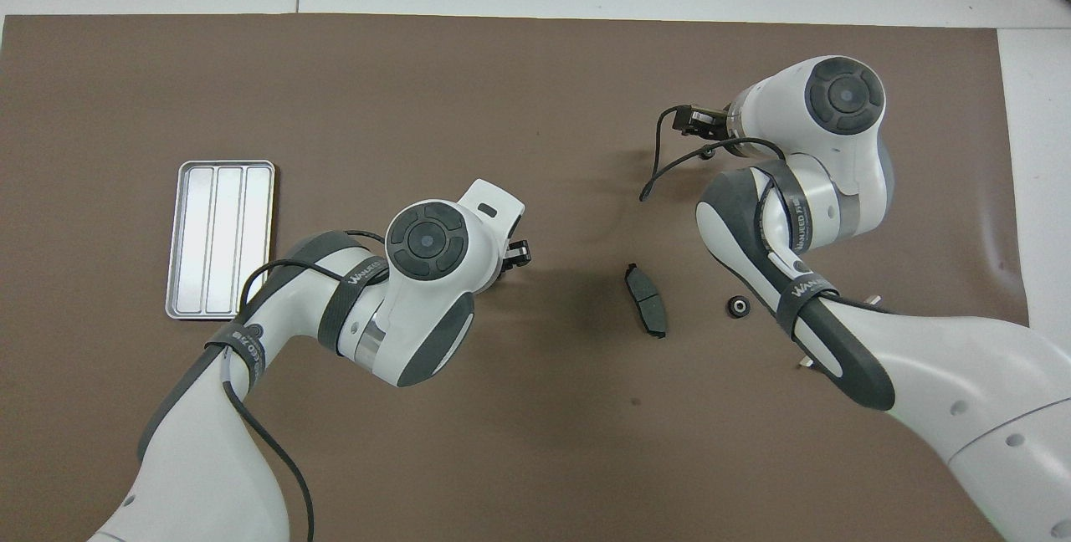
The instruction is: Place bearing gear from tray to pile
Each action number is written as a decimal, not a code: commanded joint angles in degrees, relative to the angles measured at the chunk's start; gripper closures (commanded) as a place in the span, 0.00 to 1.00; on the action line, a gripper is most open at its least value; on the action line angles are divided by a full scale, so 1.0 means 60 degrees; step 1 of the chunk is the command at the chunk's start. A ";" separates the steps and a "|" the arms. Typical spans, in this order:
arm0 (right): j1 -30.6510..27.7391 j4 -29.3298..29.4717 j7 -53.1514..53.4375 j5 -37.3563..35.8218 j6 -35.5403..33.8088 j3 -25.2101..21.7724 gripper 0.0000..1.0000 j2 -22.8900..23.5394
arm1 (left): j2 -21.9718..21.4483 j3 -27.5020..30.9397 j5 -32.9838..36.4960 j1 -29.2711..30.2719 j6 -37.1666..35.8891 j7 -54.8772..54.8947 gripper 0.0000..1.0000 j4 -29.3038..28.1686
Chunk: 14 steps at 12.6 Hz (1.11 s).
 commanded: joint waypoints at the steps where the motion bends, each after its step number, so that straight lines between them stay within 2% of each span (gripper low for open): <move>1: 0.0387 -0.0171 0.0222 0.0024 -0.0651 0.0075 0.00 -0.0593 | -0.0221 0.0152 0.0003 0.0056 -0.0022 0.0030 0.00 -0.0063; 3: 0.1030 -0.0142 0.1050 0.0024 -0.0799 0.0075 0.00 -0.0638 | -0.0687 0.0152 0.0003 0.0828 -0.0226 0.0118 0.00 -0.0033; 7: 0.2173 -0.0083 0.2372 0.0009 -0.0813 0.0075 0.00 -0.0580 | -0.2387 0.0181 0.0003 0.2689 -0.2579 0.2308 0.00 0.0083; 8: 0.2567 -0.0054 0.2811 -0.0034 -0.0799 0.0075 0.00 -0.0536 | -0.2564 0.0181 0.0003 0.3157 -0.3296 0.3128 0.00 0.0258; 10: 0.3446 0.0499 0.3718 -0.0122 -0.0828 0.0061 0.00 0.0149 | -0.2784 0.0196 0.0017 0.4139 -0.4296 0.5045 0.00 0.0595; 12: 0.3932 0.0970 0.4089 -0.0137 -0.0857 0.0061 0.00 0.0649 | -0.2888 0.0196 0.0017 0.5120 -0.4475 0.6761 0.00 0.0946; 14: 0.4357 0.1059 0.4250 -0.0137 -0.0800 0.0061 0.00 0.0971 | -0.2844 0.0196 0.0076 0.5781 -0.4417 0.7353 0.00 0.1502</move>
